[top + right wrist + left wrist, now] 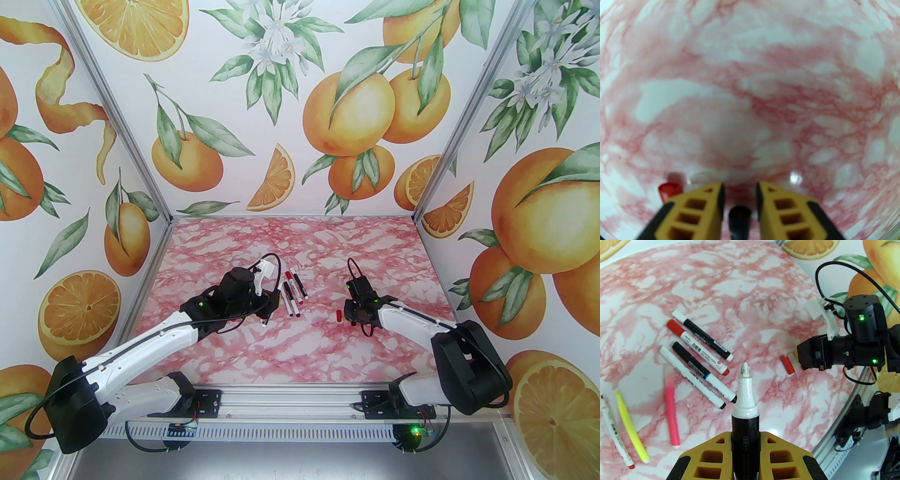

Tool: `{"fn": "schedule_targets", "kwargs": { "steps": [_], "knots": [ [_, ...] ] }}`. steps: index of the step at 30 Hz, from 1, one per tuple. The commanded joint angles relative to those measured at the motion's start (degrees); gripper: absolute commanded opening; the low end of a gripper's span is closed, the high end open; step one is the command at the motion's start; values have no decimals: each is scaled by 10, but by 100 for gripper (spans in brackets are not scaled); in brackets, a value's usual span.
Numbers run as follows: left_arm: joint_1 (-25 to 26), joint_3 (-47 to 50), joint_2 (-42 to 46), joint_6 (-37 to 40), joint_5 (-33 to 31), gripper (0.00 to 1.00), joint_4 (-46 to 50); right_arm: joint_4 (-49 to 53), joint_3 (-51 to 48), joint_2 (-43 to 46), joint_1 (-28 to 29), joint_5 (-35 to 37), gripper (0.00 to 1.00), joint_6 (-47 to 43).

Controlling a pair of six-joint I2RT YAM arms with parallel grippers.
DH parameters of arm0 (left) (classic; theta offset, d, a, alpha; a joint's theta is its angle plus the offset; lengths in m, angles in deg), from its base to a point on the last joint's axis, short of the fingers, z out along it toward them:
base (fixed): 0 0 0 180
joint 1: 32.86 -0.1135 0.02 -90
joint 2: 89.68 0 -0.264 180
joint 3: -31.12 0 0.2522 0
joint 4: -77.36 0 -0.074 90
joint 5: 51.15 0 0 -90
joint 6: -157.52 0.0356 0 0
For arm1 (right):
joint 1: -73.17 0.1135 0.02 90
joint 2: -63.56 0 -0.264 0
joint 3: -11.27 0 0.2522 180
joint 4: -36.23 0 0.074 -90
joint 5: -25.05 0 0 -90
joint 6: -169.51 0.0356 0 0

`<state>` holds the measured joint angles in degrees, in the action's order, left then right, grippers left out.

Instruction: Open the pen caps

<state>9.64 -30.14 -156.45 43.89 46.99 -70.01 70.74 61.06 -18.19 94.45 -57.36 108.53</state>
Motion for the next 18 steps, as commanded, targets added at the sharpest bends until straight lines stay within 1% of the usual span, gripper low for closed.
{"fn": "schedule_targets", "kwargs": {
  "steps": [1,5,10,12,15,16,18],
  "knots": [
    [-2,6,18,-3,5,1,2,-6,10,12,-2,17,34,-4],
    [-2,7,23,-3,-4,2,14,1,4,52,-1,16,35,-4],
    [-2,2,12,3,-63,2,44,7,-7,127,1,-18,40,-5],
    [-8,-5,-9,7,-72,3,53,11,-12,161,5,-35,43,-3],
    [-11,-9,-41,8,-88,3,47,18,-18,204,11,-67,49,3],
    [-13,-10,-52,9,-95,3,44,19,-21,218,14,-78,52,4],
    [-19,-16,-76,8,-114,3,38,19,-27,249,20,-104,63,11]
  ]
}}
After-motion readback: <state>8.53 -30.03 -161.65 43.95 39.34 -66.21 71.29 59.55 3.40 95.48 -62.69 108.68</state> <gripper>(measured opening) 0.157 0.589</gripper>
